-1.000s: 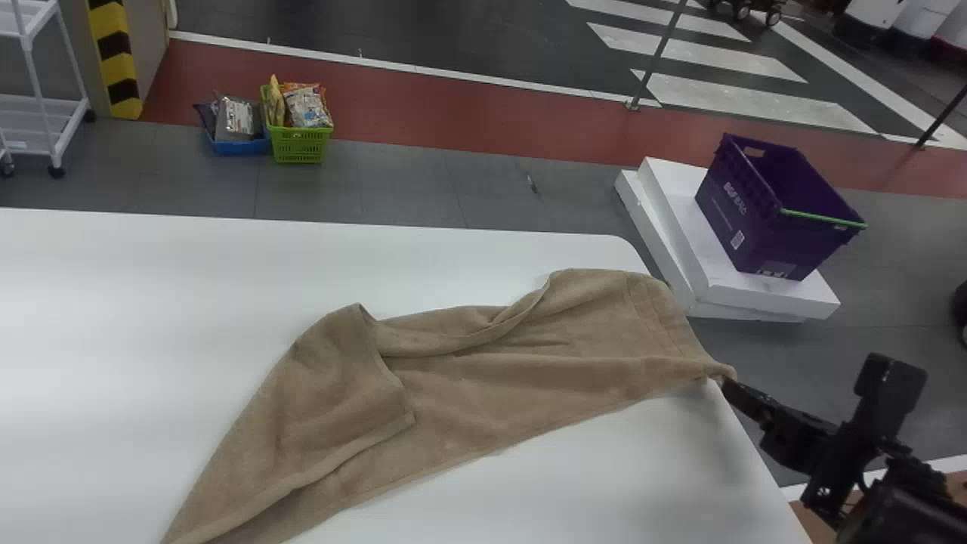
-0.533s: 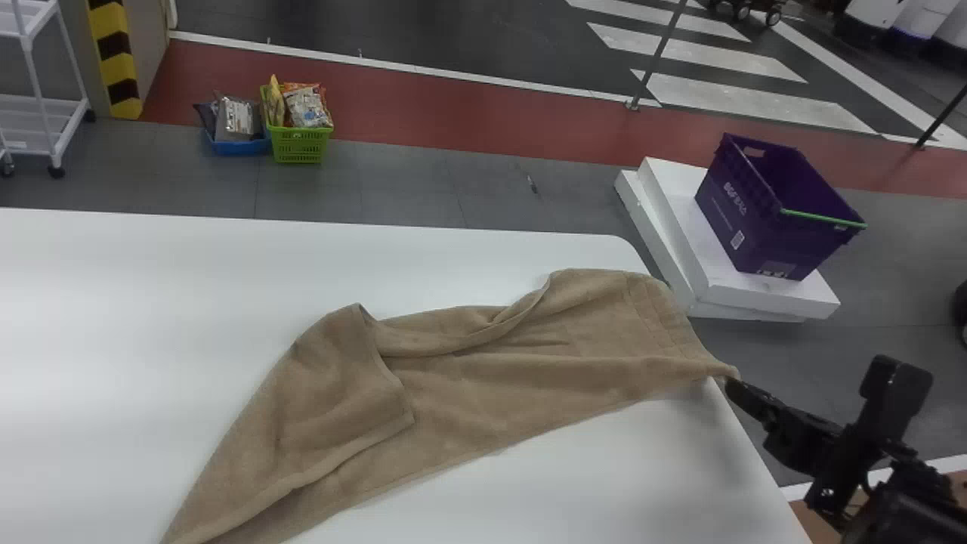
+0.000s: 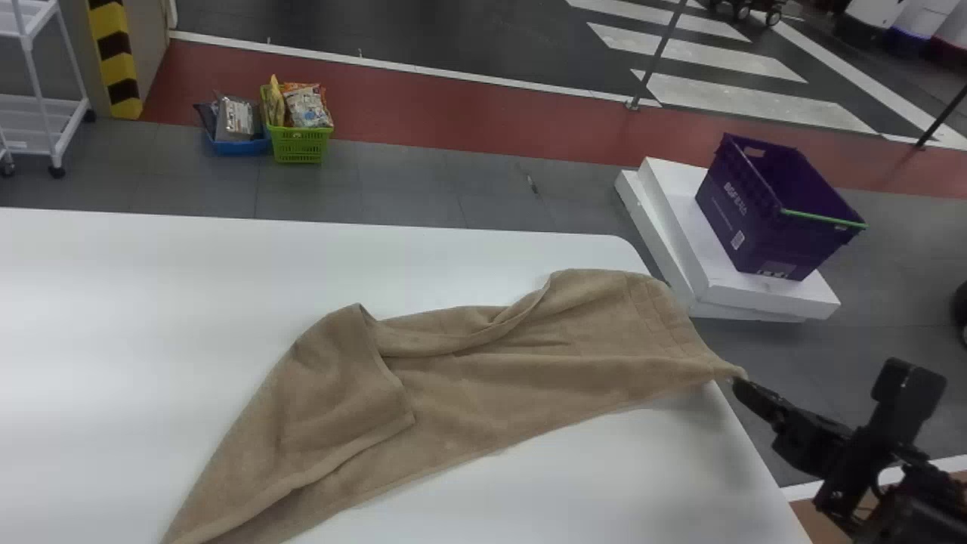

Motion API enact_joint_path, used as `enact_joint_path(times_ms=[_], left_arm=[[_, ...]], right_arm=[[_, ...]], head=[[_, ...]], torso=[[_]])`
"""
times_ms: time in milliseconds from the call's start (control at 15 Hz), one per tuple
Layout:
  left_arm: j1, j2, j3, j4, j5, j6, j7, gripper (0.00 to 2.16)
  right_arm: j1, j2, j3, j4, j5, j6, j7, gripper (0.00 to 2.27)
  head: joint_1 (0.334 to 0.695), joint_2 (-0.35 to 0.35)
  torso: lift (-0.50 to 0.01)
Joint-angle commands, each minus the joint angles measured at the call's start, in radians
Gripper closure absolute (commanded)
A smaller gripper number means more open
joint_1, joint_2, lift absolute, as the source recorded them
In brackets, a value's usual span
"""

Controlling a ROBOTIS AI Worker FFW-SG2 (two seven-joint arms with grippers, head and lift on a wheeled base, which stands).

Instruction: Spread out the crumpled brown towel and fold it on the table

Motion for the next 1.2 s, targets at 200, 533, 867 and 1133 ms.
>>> enact_joint_path(times_ms=[200,533,867,1133], left_arm=[[-0.008,0.000,-0.028,-0.022,0.000,-0.023,0.013,0.61],[-0.066,-0.006,-0.110,-0.033,-0.023,-0.023,0.039,0.61],[-0.139,-0.015,-0.212,-0.004,-0.049,-0.038,0.072,0.61],[-0.281,-0.032,-0.381,0.097,-0.110,-0.010,0.141,0.61]], right_arm=[[0.011,0.008,-0.008,-0.013,-0.006,0.000,-0.011,0.21],[0.022,0.047,-0.013,-0.067,-0.006,-0.055,-0.037,0.03],[0.022,0.050,-0.004,-0.070,-0.012,-0.077,-0.057,0.05],[0.022,0.053,-0.005,-0.069,-0.026,-0.089,-0.084,0.09]], head=[[0.695,-0.350],[0.695,-0.350],[0.695,-0.350],[0.695,-0.350]], torso=[[-0.127],[-0.127],[-0.127],[-0.127]])
